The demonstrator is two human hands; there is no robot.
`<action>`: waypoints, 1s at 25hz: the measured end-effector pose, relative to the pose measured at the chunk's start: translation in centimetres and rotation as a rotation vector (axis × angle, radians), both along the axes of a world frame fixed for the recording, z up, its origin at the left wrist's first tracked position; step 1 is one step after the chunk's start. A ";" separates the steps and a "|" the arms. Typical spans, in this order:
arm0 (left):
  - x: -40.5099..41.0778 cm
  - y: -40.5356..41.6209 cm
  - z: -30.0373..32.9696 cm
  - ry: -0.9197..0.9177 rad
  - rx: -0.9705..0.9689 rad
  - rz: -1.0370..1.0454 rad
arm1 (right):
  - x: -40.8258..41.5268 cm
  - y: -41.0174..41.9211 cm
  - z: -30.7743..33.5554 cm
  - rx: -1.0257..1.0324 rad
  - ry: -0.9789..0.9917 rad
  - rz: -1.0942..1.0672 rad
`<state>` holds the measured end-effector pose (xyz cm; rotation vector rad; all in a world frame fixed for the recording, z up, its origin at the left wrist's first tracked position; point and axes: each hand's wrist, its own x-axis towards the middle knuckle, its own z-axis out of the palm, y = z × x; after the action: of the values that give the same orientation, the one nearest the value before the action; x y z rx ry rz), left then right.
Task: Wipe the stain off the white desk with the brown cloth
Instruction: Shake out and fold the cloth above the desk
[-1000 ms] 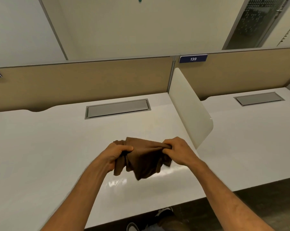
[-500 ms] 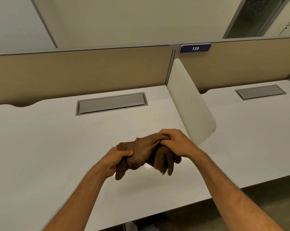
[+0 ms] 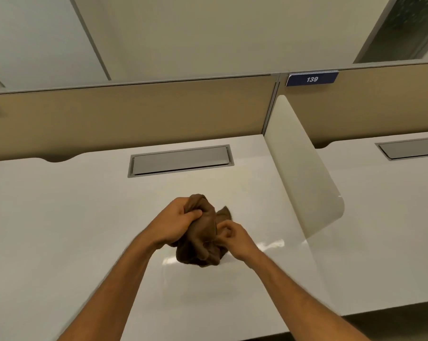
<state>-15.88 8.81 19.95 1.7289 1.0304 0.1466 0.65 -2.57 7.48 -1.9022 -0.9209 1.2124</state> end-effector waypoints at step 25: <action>-14.6 -1.1 13.7 0.025 0.675 -0.083 | -14.0 -1.1 0.7 0.302 -0.065 0.202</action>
<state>-30.51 7.70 33.63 2.3796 0.9861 0.4610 -13.35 -3.69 8.20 -1.6460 -1.2787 1.0589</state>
